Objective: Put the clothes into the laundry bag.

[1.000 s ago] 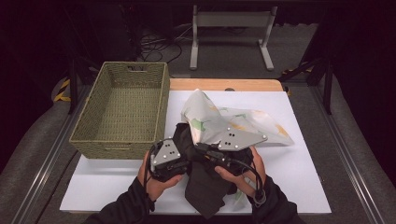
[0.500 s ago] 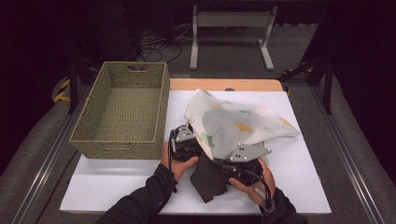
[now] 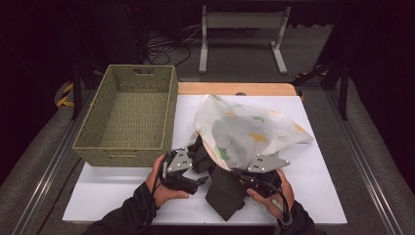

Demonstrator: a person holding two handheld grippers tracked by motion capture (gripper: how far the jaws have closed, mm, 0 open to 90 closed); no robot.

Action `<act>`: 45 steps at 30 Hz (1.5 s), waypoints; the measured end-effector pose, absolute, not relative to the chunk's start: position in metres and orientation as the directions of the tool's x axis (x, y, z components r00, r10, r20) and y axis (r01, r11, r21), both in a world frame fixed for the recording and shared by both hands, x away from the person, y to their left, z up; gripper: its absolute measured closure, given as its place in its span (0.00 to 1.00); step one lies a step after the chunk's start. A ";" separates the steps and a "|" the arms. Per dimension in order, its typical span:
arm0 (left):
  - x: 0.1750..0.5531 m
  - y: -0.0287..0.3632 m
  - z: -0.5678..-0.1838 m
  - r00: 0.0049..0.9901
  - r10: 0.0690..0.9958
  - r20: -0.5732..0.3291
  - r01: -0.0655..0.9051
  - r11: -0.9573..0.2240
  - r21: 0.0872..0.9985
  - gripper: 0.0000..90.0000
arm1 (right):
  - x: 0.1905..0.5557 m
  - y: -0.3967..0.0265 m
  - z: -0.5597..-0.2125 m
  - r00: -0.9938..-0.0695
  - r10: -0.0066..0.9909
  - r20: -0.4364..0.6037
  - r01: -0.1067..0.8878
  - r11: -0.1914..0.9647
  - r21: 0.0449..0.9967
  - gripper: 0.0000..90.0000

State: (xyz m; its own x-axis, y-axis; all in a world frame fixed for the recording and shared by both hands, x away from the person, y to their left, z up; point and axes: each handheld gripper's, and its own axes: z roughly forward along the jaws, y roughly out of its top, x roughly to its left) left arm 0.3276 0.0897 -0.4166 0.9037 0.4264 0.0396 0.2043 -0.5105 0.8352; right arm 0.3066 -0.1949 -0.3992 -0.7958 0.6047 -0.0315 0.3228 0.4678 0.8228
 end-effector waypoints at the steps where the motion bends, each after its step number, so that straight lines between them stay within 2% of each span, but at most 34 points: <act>1: 0.321 0.089 -0.415 0.914 0.404 0.042 0.188 -0.512 0.838 0.14 | 0.307 -0.194 -0.399 -0.796 0.605 -0.034 0.321 0.469 0.822 1.00; 4: 0.308 0.081 -0.415 0.941 0.338 0.007 0.181 -0.520 0.835 0.12 | 0.308 -0.192 -0.399 -0.797 0.604 -0.033 0.321 0.468 0.823 1.00; 6: 0.299 0.055 -0.423 0.959 0.281 0.023 0.147 -0.568 0.810 0.11 | 0.308 -0.190 -0.399 -0.797 0.603 -0.035 0.319 0.470 0.823 1.00; 10: 0.309 0.029 -0.440 0.954 0.301 0.007 0.183 -0.599 0.780 0.12 | 0.307 -0.190 -0.398 -0.800 0.599 -0.030 0.316 0.465 0.827 1.00; 13: 0.323 0.011 -0.457 0.940 0.339 0.020 0.210 -0.625 0.752 0.19 | 0.307 -0.188 -0.398 -0.806 0.592 -0.029 0.314 0.467 0.827 1.00; 16: 0.333 0.007 -0.463 0.930 0.367 0.006 0.237 -0.613 0.754 0.36 | 0.306 -0.187 -0.400 -0.812 0.583 -0.028 0.315 0.478 0.820 1.00; 17: 0.335 0.008 -0.461 0.928 0.372 0.027 0.224 -0.613 0.758 0.53 | 0.306 -0.187 -0.401 -0.813 0.582 -0.029 0.316 0.482 0.817 1.00; 18: 0.338 0.011 -0.460 0.929 0.368 0.036 0.214 -0.613 0.761 0.65 | 0.306 -0.187 -0.402 -0.813 0.582 -0.027 0.318 0.481 0.817 1.00; 21: 0.346 0.020 -0.457 0.925 0.380 -0.018 0.240 -0.546 0.803 0.87 | 0.306 -0.188 -0.402 -0.813 0.582 -0.022 0.320 0.477 0.819 1.00; 22: 0.345 0.022 -0.454 0.925 0.379 -0.006 0.225 -0.538 0.812 0.90 | 0.306 -0.188 -0.401 -0.814 0.581 -0.019 0.319 0.473 0.822 1.00; 25: 0.343 0.025 -0.442 0.918 0.394 0.032 0.189 -0.509 0.839 0.92 | 0.301 -0.184 -0.394 -0.821 0.570 -0.023 0.299 0.464 0.834 1.00; 27: 0.342 0.025 -0.437 0.916 0.401 0.022 0.191 -0.483 0.855 0.93 | 0.297 -0.182 -0.386 -0.829 0.560 -0.010 0.287 0.441 0.851 1.00; 28: 0.339 0.027 -0.423 0.913 0.406 0.033 0.162 -0.436 0.885 0.93 | 0.292 -0.179 -0.377 -0.836 0.548 -0.001 0.275 0.421 0.865 1.00; 33: 0.333 0.024 -0.400 0.908 0.417 0.044 0.129 -0.377 0.917 0.93 | 0.280 -0.172 -0.362 -0.855 0.518 -0.020 0.227 0.408 0.884 1.00; 38: 0.349 0.016 -0.406 0.885 0.464 0.038 0.145 -0.353 0.924 0.93 | 0.279 -0.182 -0.359 -0.845 0.535 -0.001 0.241 0.382 0.892 1.00; 40: 0.363 0.013 -0.413 0.871 0.492 -0.006 0.194 -0.331 0.924 0.93 | 0.280 -0.188 -0.361 -0.836 0.549 0.002 0.252 0.380 0.890 1.00; 45: 0.382 0.001 -0.428 0.825 0.566 0.000 0.220 -0.320 0.922 0.93 | 0.281 -0.200 -0.365 -0.818 0.575 0.004 0.272 0.381 0.884 1.00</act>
